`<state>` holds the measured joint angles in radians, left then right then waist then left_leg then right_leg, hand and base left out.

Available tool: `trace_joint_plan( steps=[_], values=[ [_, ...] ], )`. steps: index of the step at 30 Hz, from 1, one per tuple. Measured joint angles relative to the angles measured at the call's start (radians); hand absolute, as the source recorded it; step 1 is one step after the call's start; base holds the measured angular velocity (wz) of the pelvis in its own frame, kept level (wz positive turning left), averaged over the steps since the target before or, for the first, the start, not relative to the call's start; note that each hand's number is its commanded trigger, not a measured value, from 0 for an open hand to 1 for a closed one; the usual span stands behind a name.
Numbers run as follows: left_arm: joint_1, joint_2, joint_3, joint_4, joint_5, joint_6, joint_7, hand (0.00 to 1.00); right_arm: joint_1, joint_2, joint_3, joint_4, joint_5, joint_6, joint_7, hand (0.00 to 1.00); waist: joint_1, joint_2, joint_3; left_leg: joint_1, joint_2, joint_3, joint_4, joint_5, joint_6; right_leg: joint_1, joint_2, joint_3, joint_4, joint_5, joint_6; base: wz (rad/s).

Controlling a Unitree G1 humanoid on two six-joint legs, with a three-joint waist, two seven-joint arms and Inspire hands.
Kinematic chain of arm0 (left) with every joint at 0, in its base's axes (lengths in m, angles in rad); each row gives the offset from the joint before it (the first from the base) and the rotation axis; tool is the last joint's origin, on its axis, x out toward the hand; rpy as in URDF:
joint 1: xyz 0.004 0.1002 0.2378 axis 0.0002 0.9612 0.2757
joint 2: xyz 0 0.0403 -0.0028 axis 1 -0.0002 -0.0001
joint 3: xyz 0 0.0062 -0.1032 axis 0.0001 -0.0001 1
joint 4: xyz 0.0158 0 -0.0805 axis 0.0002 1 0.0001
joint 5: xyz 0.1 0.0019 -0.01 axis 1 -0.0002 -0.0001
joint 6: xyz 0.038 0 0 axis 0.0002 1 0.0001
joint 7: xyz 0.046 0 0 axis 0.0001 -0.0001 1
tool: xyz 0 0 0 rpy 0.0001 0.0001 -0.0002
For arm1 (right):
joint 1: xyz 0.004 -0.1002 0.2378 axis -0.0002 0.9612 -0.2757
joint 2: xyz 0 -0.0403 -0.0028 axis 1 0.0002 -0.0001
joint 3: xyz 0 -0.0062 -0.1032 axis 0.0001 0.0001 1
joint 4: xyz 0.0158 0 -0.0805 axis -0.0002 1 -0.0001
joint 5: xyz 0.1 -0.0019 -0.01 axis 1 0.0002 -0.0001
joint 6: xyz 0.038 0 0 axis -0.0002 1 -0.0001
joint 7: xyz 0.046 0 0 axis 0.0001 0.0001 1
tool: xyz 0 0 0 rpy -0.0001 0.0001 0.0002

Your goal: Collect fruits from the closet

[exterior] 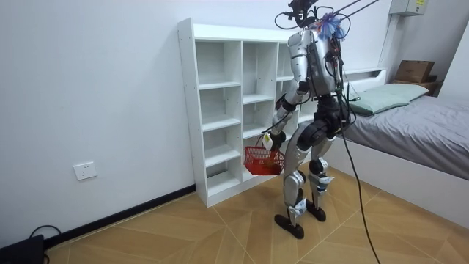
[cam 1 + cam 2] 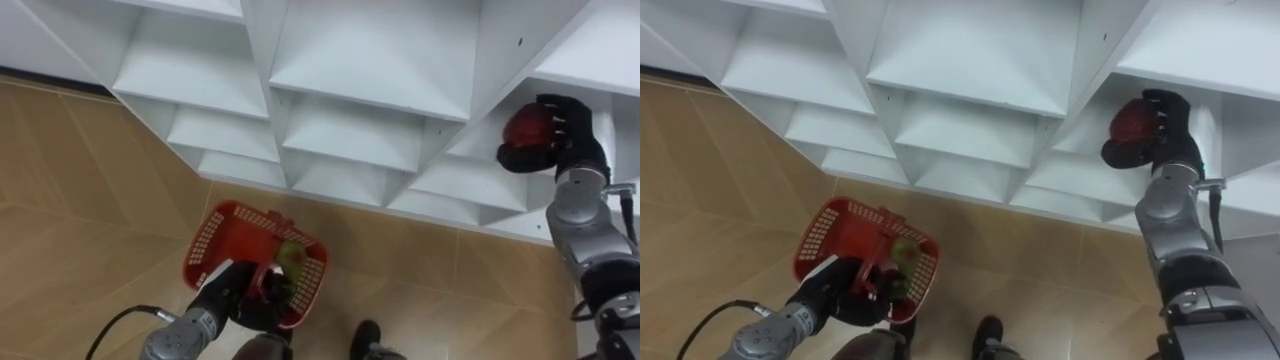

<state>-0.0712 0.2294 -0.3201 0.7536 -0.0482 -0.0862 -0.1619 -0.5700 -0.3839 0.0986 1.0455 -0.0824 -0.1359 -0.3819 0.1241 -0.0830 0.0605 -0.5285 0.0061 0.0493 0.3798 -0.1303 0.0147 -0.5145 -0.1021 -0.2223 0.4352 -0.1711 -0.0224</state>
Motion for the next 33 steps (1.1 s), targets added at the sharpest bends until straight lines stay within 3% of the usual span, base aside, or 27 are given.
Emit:
trace_joint_plan(
  steps=[23, 33],
  values=[
    [-0.001, -0.002, -0.017, -0.001, 0.002, 0.001, 0.021, 1.00, -0.017, -0.001, 0.037, -0.007, -0.090, 0.002, -0.004, 1.00, 0.019, 0.000, -0.0002, -0.005, -0.002, 0.004, -0.007, 0.006, 0.000, -0.015, -0.002, 0.003, 0.009, -0.001, -0.001, -0.01],
    [0.000, 0.016, -0.018, 0.000, 0.001, -0.001, 0.023, 1.00, -0.016, 0.000, 0.077, -0.016, -0.075, -0.001, 0.035, 1.00, 0.016, 0.002, -0.0009, 0.025, 0.003, 0.002, -0.022, 0.006, 0.000, 0.031, 0.002, -0.003, -0.028, 0.006, -0.002, 0.00]
  ],
)
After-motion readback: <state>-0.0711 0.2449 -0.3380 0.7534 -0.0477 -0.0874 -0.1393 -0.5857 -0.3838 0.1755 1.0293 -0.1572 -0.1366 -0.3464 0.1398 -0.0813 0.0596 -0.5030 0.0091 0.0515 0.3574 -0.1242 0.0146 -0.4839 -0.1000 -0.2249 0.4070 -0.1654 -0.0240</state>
